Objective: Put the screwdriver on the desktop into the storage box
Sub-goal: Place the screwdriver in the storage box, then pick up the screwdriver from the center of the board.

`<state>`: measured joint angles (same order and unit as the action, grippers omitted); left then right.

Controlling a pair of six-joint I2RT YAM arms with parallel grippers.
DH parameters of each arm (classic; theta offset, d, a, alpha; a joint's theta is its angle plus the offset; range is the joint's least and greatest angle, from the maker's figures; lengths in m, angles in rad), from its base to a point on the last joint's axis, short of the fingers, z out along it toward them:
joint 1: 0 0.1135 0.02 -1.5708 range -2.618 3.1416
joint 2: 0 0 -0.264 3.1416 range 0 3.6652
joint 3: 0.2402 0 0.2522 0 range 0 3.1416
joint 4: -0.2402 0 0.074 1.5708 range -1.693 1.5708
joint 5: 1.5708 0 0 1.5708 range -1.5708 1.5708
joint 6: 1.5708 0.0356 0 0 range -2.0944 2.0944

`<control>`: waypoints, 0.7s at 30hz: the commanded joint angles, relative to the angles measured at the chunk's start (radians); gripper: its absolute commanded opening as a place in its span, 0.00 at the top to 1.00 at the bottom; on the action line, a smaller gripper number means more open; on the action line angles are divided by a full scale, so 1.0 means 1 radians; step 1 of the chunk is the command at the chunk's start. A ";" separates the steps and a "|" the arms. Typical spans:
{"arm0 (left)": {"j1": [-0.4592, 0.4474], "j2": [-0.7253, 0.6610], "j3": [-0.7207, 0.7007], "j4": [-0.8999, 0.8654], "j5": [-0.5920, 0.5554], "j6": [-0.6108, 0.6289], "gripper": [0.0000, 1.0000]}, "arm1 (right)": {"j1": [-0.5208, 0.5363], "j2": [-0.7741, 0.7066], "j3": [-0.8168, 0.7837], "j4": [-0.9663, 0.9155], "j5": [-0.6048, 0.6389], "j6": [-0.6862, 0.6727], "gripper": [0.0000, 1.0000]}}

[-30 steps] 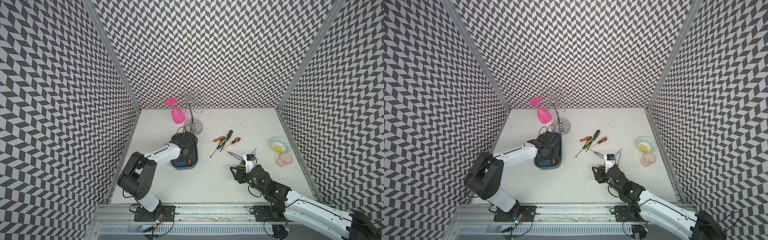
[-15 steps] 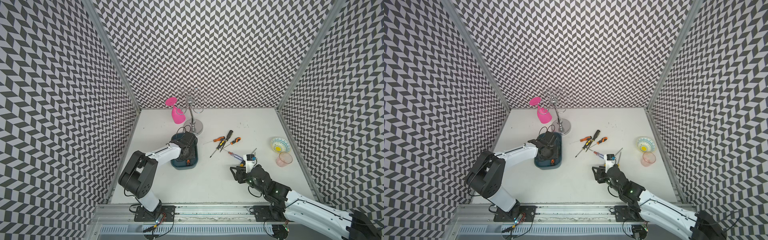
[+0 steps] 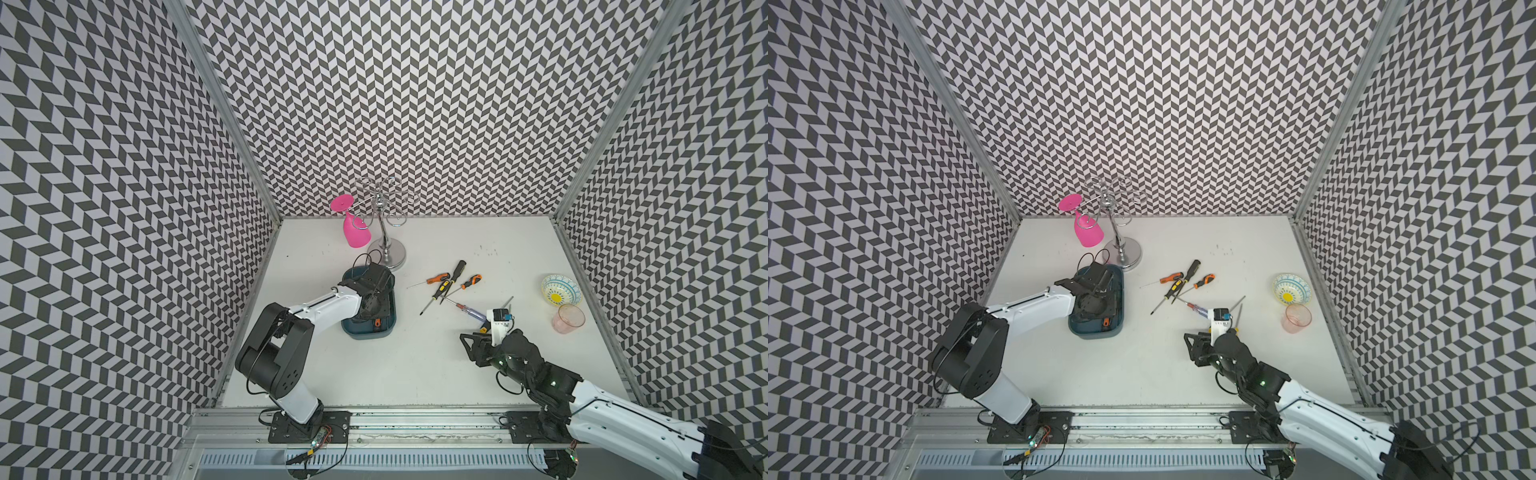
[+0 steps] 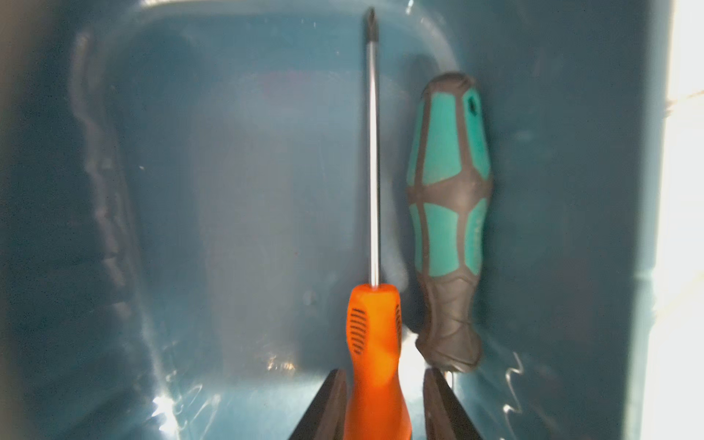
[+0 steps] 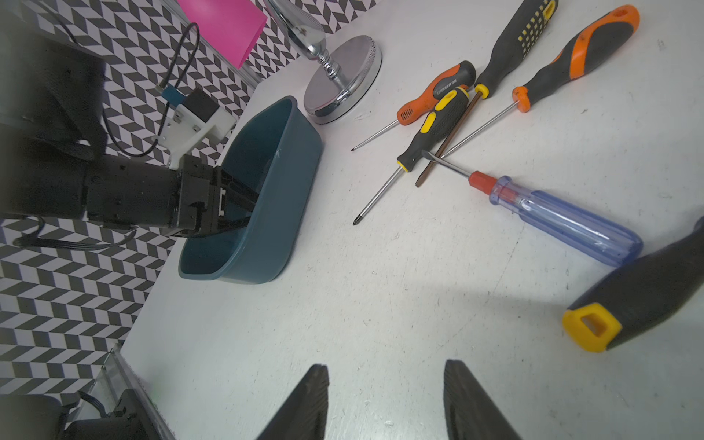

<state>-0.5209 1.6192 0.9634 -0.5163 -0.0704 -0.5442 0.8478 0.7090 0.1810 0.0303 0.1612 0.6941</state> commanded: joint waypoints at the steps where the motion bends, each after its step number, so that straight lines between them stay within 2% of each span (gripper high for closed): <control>1: 0.005 -0.063 0.011 0.017 0.004 -0.010 0.62 | -0.001 0.010 -0.001 0.041 0.007 0.007 0.48; 12: 0.003 -0.177 -0.016 0.024 0.019 -0.011 0.62 | -0.003 0.062 0.022 0.033 0.014 0.016 0.47; 21: 0.001 -0.338 -0.112 0.108 0.069 -0.016 0.60 | -0.012 0.111 0.070 0.014 0.024 0.009 0.43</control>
<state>-0.5213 1.3258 0.8764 -0.4599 -0.0296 -0.5549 0.8410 0.8104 0.1989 0.0200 0.1684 0.7048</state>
